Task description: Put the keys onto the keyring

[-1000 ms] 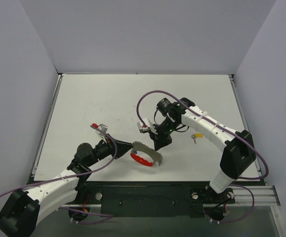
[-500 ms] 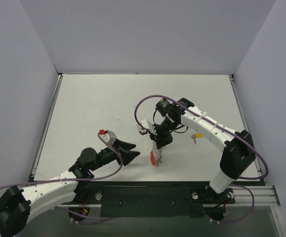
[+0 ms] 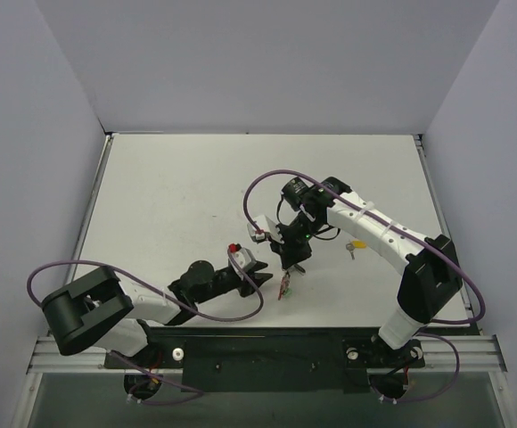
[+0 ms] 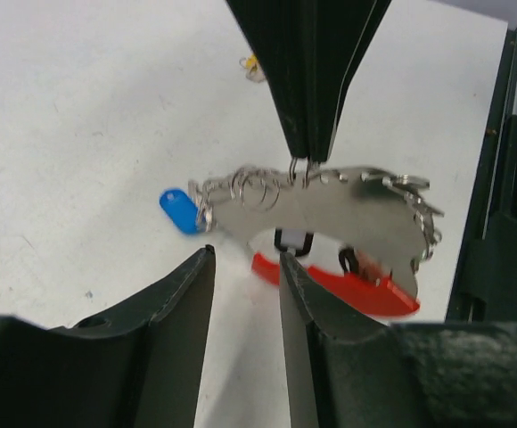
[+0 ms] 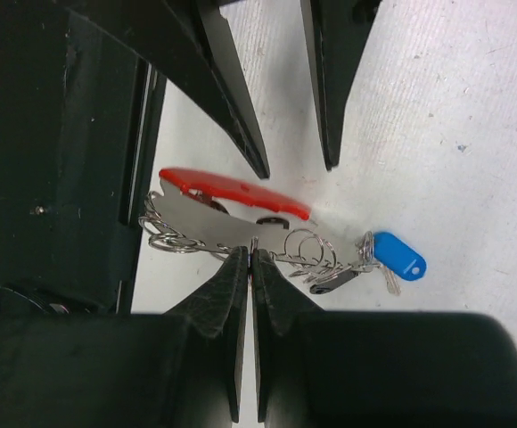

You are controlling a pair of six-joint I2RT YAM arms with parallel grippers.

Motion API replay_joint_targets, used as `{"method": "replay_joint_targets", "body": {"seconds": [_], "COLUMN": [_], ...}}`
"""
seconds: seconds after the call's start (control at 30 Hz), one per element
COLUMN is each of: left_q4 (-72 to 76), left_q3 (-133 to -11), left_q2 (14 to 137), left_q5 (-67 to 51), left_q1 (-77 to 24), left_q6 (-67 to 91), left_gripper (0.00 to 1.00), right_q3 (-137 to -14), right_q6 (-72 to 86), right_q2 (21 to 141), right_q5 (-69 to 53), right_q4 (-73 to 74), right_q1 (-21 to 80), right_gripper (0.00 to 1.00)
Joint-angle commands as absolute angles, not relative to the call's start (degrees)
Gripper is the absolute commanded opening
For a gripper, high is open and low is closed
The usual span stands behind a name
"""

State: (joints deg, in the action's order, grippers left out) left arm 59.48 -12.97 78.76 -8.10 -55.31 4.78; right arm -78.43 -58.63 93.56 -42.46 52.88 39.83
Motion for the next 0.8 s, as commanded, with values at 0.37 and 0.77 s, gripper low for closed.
{"method": "replay_joint_targets", "body": {"seconds": [0.37, 0.77], "left_q4": [89.73, 91.76], "left_q3": [-16.52, -17.75], "left_q2": [90.17, 90.44], "left_q5": [-15.47, -15.56], "left_q1": [-55.55, -55.55], "left_q6": [13.09, 14.41], "left_gripper": [0.35, 0.36], "right_q3": [-78.31, -78.13], "right_q6": [-59.59, -59.59], "right_q2": [92.11, 92.46], "right_q5": [-48.16, -48.87], "right_q4": [54.41, 54.49], "right_q1": [38.32, 38.14], "right_gripper": [0.00, 0.00]}}
